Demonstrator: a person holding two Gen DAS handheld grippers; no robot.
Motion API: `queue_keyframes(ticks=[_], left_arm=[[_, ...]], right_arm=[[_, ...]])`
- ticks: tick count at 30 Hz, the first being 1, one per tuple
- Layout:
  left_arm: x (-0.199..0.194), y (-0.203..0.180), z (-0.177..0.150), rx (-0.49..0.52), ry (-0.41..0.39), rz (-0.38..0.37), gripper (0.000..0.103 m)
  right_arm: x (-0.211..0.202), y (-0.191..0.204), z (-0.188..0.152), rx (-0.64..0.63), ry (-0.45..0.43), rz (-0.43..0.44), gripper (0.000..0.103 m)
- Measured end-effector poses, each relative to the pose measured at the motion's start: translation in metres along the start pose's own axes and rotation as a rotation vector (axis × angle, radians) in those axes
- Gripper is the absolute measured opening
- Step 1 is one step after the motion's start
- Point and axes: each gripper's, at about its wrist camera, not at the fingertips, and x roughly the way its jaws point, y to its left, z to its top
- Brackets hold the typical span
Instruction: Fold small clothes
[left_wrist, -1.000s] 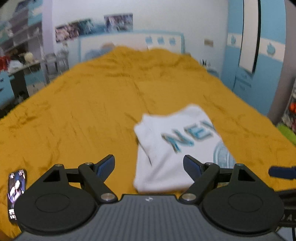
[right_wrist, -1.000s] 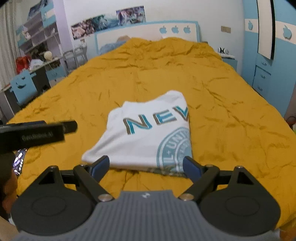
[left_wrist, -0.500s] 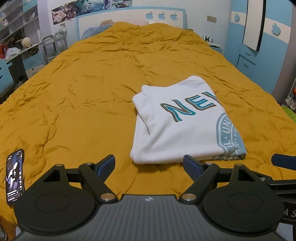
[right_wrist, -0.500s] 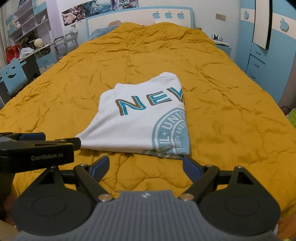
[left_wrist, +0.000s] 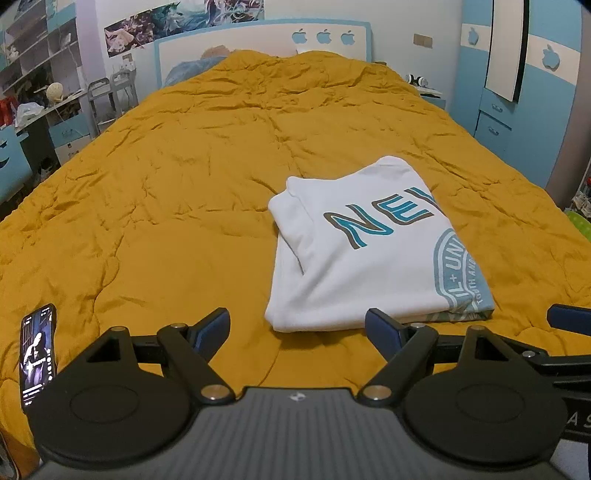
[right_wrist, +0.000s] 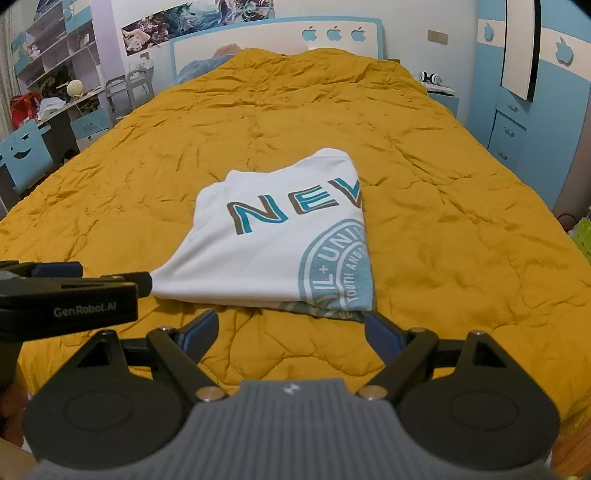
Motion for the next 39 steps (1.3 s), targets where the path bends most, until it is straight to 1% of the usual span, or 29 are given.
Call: queue_keyframes(ticks=[20, 39], left_arm=[[-0.0009, 0.0029, 0.0014, -0.002, -0.009, -0.001, 0.097], [-0.0007, 0.0036, 0.0007, -0.008, 0.001, -0.002, 0.096]], right_arm=[[-0.0012, 0.0018, 0.0005, -0.001, -0.003, -0.007, 0.082], [-0.0001, 0.0031, 0.0001, -0.006, 0.0, -0.006, 0.082]])
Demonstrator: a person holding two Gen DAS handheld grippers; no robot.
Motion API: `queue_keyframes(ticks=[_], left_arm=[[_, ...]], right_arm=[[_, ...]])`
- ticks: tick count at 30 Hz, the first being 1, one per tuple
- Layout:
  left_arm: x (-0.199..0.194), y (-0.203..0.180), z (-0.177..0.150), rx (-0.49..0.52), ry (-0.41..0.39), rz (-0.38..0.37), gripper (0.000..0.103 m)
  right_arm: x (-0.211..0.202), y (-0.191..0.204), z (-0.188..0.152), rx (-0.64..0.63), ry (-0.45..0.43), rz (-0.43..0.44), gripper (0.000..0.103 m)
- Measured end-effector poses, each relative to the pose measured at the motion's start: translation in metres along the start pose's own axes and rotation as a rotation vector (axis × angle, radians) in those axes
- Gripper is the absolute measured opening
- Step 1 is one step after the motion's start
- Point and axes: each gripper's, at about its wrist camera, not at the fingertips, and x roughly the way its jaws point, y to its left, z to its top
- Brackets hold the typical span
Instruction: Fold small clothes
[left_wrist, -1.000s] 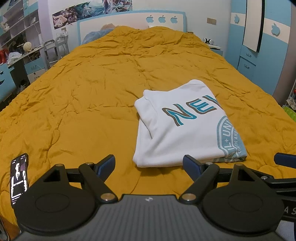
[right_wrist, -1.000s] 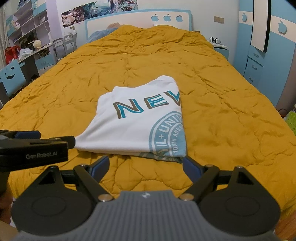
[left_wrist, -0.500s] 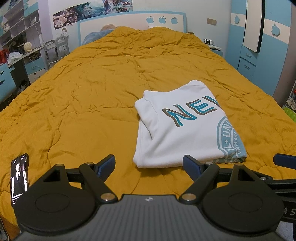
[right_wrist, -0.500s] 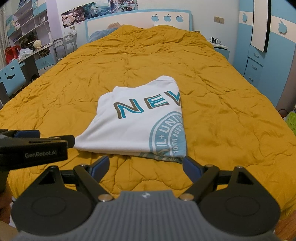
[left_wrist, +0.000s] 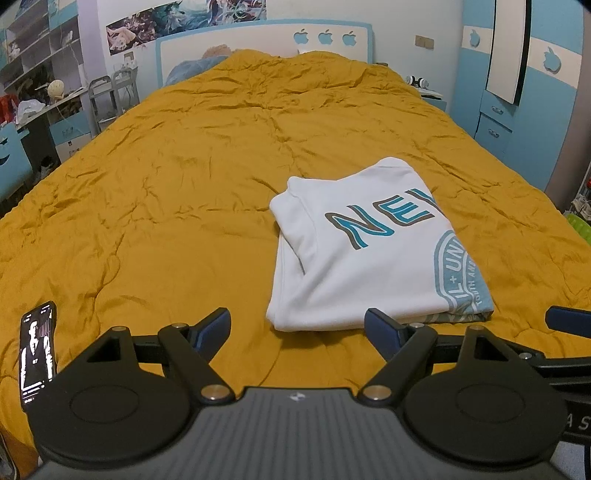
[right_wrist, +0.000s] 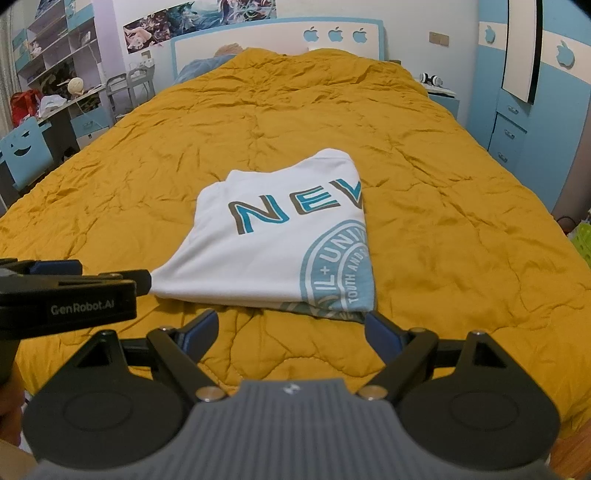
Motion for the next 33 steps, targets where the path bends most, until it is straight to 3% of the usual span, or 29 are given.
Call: queue_keyframes(ticks=[33], left_arm=[[-0.0023, 0.0014, -0.002, -0.016, -0.024, 0.008, 0.096]], right_arm=[[0.0073, -0.0007, -0.0012, -0.006, 0.014, 0.005, 0.082]])
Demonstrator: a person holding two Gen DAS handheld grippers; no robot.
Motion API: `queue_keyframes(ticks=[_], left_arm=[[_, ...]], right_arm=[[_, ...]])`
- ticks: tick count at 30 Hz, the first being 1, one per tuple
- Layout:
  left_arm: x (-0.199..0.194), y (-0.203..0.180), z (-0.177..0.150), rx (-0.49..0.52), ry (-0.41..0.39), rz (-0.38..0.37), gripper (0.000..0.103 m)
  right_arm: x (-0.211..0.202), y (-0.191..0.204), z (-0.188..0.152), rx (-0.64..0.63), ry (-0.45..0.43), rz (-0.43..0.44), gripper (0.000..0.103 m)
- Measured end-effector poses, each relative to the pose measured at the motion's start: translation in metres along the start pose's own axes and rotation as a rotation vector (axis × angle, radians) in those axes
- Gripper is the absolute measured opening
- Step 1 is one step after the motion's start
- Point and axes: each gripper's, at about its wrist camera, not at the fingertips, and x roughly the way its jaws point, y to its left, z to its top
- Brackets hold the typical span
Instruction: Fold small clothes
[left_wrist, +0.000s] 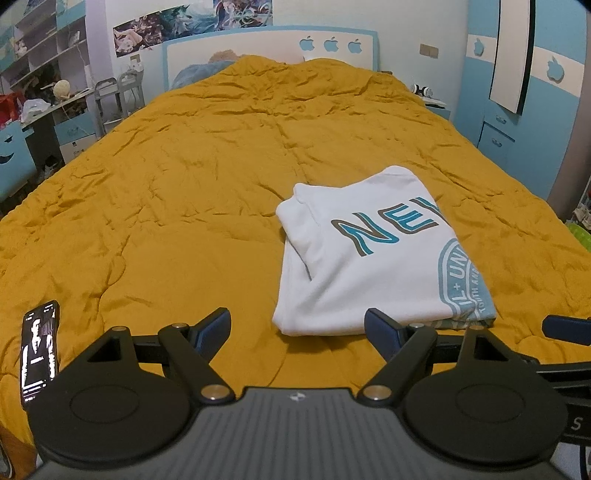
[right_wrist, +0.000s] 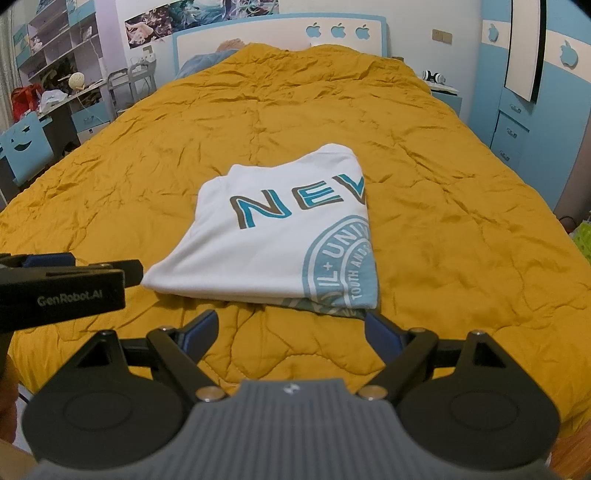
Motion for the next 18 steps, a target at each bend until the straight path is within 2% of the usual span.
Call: queue_keyframes(ticks=[18], left_arm=[[0.0017, -0.0009, -0.0016, 0.012, 0.008, 0.001, 0.096]], right_arm=[[0.006, -0.0036, 0.0005, -0.003, 0.012, 0.007, 0.082]])
